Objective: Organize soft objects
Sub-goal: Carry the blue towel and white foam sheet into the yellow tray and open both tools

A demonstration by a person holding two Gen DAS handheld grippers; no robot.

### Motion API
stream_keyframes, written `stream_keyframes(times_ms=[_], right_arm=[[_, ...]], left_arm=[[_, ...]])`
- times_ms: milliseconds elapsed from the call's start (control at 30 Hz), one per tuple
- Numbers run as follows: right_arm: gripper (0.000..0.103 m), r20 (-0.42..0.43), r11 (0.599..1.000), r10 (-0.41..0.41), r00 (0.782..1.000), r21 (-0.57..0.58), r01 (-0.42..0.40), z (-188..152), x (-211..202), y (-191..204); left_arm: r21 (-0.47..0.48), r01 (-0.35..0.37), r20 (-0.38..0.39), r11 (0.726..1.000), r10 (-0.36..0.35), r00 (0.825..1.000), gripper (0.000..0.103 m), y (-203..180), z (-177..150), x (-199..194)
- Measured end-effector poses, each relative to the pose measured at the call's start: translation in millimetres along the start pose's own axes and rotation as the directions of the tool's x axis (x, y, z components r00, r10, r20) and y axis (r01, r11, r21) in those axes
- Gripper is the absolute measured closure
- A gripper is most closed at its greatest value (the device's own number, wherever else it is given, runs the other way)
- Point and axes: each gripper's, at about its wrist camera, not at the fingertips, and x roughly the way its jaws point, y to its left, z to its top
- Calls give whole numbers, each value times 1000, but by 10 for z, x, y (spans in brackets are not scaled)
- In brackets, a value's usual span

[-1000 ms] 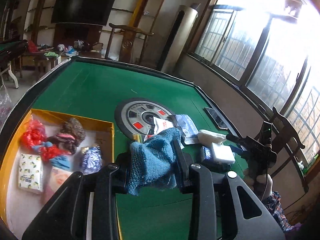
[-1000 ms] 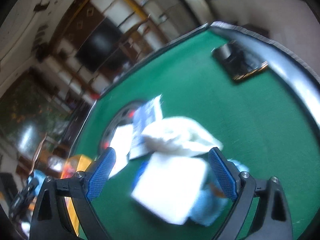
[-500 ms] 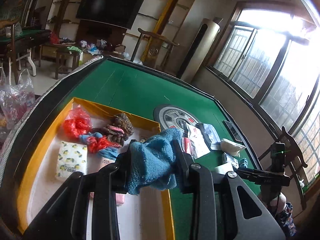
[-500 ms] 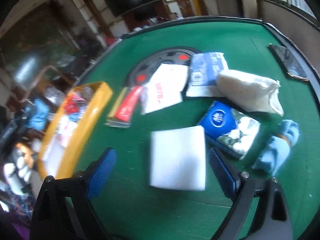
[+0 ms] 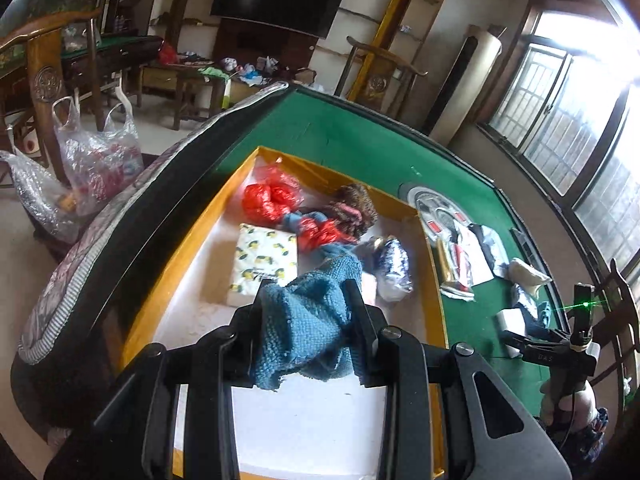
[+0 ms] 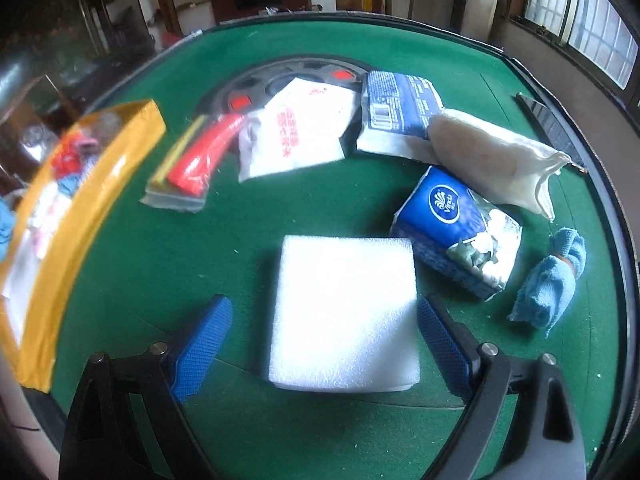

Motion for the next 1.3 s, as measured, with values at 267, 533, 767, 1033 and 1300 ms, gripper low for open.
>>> stream_keyframes(times_ms=[267,533,767,1033,1300], right_arm=[[41,47,999,47,998,20,-48,-16,-208,14],[41,135,991,121,983,-73,-112,109,-664,438],[41,113,947,263,958,-219,-234,280,-768,1171],[41,-43,853,388,921,-362,-376,311,-492,2086],[41,-232,758,396,888,-463,-459,173,-5,3038]], left_arm=[[41,-145,-131,989,149,980,71,155,123,369],[91,-289,-161,953,301,940,52,236,291,731],[133,-293,-174,947,313,934,50,176,452,832],[27,-202,-26,979,203,979,50,332,454,158],[-147,-129,154,981,152,976,41,751,296,-557]])
